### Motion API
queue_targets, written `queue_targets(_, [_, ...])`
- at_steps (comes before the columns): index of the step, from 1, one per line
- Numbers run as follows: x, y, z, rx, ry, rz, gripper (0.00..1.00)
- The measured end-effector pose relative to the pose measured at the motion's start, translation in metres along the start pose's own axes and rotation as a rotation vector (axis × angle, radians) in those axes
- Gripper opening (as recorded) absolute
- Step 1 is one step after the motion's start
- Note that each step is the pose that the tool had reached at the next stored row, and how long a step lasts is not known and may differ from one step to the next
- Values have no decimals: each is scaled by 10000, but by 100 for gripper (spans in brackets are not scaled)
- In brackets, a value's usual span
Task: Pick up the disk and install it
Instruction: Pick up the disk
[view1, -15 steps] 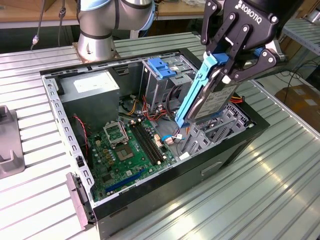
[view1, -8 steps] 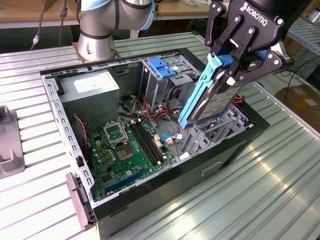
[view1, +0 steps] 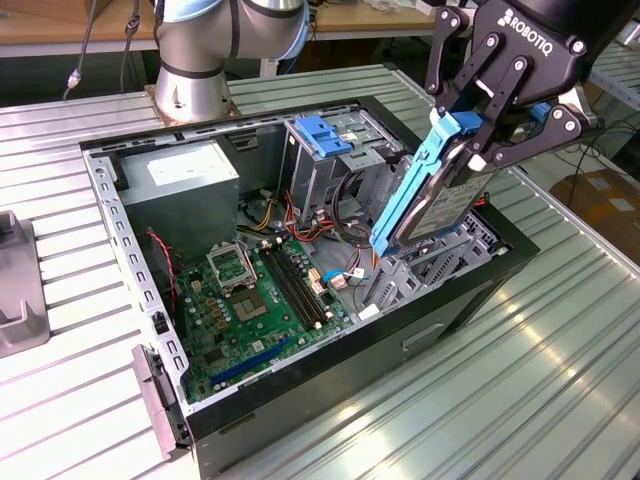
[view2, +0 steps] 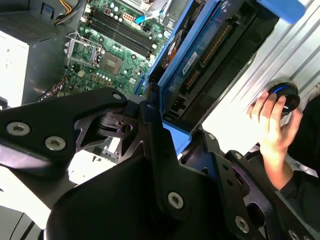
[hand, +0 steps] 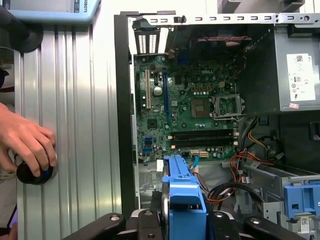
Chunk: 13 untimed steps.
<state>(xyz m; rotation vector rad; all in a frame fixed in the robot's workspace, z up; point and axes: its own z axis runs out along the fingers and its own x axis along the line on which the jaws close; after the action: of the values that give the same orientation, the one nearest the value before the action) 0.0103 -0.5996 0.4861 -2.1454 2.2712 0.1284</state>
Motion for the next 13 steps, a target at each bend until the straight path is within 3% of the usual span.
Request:
queue_targets(3, [7, -107, 2, 0, -1, 0, 37])
queue_targets(13, [7, -212, 1, 0, 0, 0, 37])
